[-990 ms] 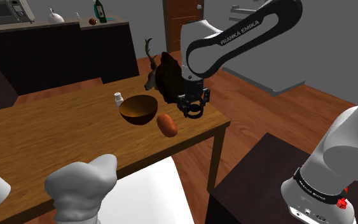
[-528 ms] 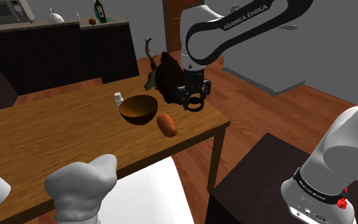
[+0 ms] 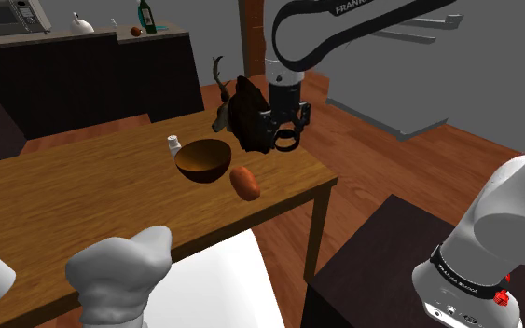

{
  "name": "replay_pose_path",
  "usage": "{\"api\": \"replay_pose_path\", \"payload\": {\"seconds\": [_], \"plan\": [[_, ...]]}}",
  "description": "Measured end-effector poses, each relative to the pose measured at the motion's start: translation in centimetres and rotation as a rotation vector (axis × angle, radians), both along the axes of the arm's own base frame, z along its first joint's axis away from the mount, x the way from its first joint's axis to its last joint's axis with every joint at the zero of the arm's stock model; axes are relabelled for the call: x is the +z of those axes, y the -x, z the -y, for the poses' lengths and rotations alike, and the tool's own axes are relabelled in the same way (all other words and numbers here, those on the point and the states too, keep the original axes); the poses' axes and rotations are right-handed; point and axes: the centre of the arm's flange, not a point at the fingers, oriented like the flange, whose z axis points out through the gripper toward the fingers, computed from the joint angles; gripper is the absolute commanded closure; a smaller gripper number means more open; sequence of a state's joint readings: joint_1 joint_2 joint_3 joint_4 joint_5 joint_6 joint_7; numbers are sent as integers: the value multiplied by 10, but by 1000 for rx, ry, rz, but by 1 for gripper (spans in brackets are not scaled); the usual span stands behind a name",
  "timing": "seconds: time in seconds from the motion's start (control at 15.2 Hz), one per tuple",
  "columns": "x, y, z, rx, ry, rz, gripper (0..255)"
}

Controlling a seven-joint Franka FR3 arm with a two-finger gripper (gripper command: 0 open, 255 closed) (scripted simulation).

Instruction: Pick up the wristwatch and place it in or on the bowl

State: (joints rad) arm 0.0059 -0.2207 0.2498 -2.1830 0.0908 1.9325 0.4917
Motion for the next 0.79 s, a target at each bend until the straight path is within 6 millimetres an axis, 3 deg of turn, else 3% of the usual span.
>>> {"api": "replay_pose_path", "payload": {"seconds": [0.26, 0.79], "plan": [[15, -5, -3, 0, 0, 0, 255], [15, -81, -60, 2, 1, -1, 255]]}}
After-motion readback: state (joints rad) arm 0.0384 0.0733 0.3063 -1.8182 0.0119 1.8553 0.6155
